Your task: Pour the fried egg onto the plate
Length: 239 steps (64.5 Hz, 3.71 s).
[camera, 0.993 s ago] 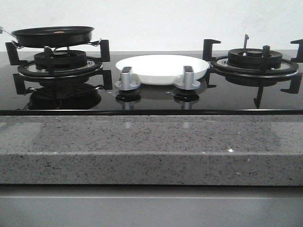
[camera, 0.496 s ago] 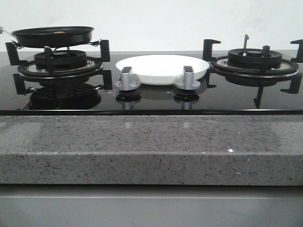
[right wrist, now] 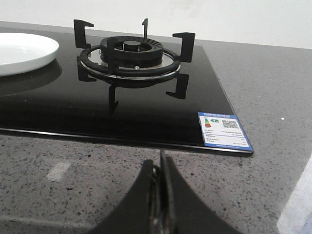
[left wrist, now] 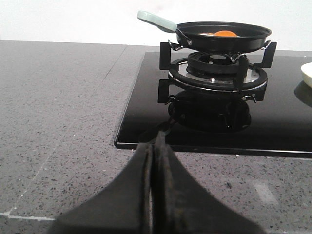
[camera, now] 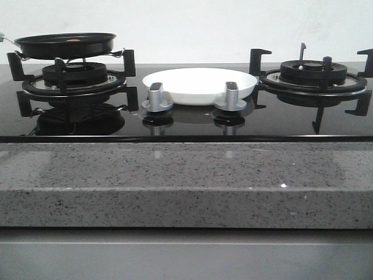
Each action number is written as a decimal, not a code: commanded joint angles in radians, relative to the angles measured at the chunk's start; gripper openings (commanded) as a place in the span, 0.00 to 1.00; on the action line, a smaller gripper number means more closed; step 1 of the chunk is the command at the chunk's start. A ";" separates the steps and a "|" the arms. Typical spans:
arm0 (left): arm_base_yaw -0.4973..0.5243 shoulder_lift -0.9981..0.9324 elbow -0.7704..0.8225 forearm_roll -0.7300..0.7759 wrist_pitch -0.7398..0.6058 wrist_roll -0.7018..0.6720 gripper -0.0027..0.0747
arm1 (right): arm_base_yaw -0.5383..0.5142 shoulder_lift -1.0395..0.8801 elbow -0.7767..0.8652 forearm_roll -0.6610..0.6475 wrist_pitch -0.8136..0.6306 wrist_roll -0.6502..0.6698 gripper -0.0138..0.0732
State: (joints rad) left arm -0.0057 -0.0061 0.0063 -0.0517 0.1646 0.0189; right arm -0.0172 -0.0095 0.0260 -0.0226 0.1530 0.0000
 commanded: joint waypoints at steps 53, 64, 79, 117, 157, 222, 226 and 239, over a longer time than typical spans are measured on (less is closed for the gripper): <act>0.000 0.039 -0.188 -0.001 -0.152 -0.003 0.01 | -0.006 0.002 -0.237 -0.053 -0.023 -0.008 0.09; 0.000 0.263 -0.410 0.027 -0.026 -0.003 0.01 | -0.006 0.143 -0.454 -0.112 0.091 -0.008 0.09; 0.000 0.496 -0.575 0.027 -0.033 -0.003 0.01 | -0.006 0.366 -0.653 -0.108 0.219 -0.008 0.09; 0.000 0.510 -0.583 0.057 -0.040 -0.003 0.88 | -0.006 0.394 -0.671 -0.108 0.228 -0.008 0.91; 0.000 0.510 -0.583 0.057 -0.033 -0.003 0.87 | -0.003 0.718 -0.807 0.057 0.237 -0.008 0.91; 0.000 0.510 -0.583 0.057 -0.033 -0.003 0.87 | 0.244 1.826 -1.819 0.212 0.778 -0.141 0.71; 0.000 0.510 -0.583 0.057 -0.033 -0.003 0.87 | 0.244 1.866 -1.877 0.208 0.787 -0.144 0.67; 0.000 0.510 -0.583 0.057 -0.033 -0.003 0.87 | 0.244 1.990 -2.040 0.211 0.866 -0.151 0.66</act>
State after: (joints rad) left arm -0.0057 0.4938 -0.5397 0.0066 0.2075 0.0189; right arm 0.2272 1.9923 -1.9269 0.1742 1.0102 -0.1364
